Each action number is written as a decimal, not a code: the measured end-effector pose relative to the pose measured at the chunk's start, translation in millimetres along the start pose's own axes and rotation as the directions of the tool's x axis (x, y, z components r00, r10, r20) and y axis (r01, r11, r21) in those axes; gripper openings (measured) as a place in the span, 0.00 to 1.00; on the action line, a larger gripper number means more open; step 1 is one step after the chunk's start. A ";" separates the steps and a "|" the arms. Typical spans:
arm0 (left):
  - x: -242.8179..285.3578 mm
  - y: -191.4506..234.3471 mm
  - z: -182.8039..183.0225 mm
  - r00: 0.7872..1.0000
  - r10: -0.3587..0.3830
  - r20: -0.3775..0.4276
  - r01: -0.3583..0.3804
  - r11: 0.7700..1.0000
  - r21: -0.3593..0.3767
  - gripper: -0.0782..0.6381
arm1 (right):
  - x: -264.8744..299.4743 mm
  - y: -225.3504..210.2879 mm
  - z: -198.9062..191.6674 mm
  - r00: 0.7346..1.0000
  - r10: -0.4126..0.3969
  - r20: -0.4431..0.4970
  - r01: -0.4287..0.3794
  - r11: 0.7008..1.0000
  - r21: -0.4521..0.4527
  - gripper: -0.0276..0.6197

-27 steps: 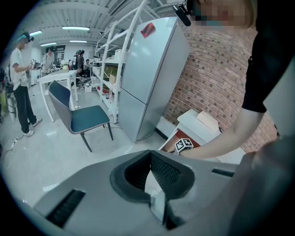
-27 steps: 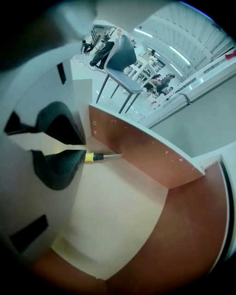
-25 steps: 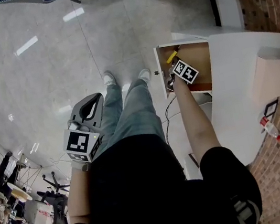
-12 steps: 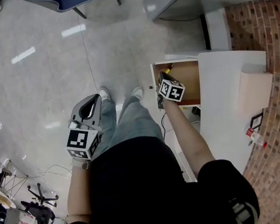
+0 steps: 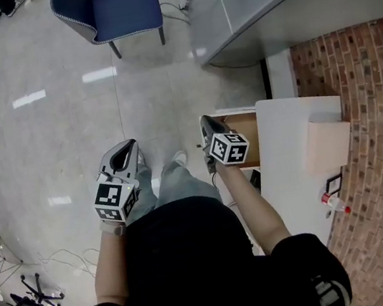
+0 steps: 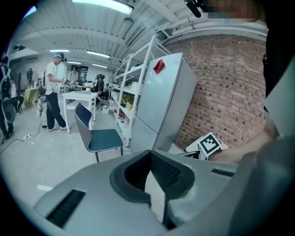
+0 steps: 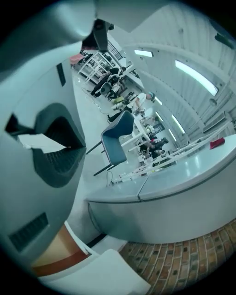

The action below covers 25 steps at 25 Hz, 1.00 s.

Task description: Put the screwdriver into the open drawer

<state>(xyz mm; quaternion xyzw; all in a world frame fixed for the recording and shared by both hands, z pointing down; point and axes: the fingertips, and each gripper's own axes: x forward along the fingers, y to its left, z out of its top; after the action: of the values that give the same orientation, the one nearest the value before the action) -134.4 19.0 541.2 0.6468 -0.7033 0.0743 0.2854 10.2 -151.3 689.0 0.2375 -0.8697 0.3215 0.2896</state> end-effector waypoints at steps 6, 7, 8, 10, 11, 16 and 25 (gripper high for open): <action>-21.2 -4.3 26.2 0.997 -0.003 0.079 0.002 1.000 0.015 0.11 | -47.0 70.3 40.7 0.986 0.157 0.056 -0.150 0.982 -0.115 0.06; -24.4 -5.4 31.2 0.996 -0.002 0.087 0.000 1.000 0.026 0.11 | -55.0 80.1 47.2 0.982 0.175 0.064 -0.164 0.976 -0.142 0.06; -27.5 -6.8 37.5 0.995 -0.007 0.099 0.004 1.000 0.030 0.11 | -62.9 89.0 54.4 0.979 0.188 0.075 -0.173 0.969 -0.175 0.06; -34.9 -10.8 51.8 0.992 -0.025 0.125 0.023 1.000 0.022 0.11 | -79.3 104.0 69.4 0.974 0.202 0.098 -0.173 0.953 -0.248 0.06; -39.1 -12.9 59.1 0.990 -0.035 0.137 0.032 0.999 0.019 0.11 | -88.0 110.2 77.1 0.973 0.205 0.111 -0.167 0.945 -0.280 0.06; -57.5 -13.1 96.3 0.979 -0.060 0.197 0.050 0.997 0.054 0.11 | -128.5 135.5 118.2 0.954 0.224 0.199 -0.143 0.924 -0.356 0.06; -70.6 -32.3 147.3 0.955 -0.141 0.259 0.106 0.984 0.147 0.11 | -196.8 171.1 169.2 0.890 0.279 0.361 -0.099 0.891 -0.443 0.06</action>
<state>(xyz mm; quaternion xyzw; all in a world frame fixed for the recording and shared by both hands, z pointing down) -148.6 5.6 375.8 0.7110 -0.6872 0.0139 0.1483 -10.1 -108.1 381.8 0.1457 -0.9783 0.0997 0.1084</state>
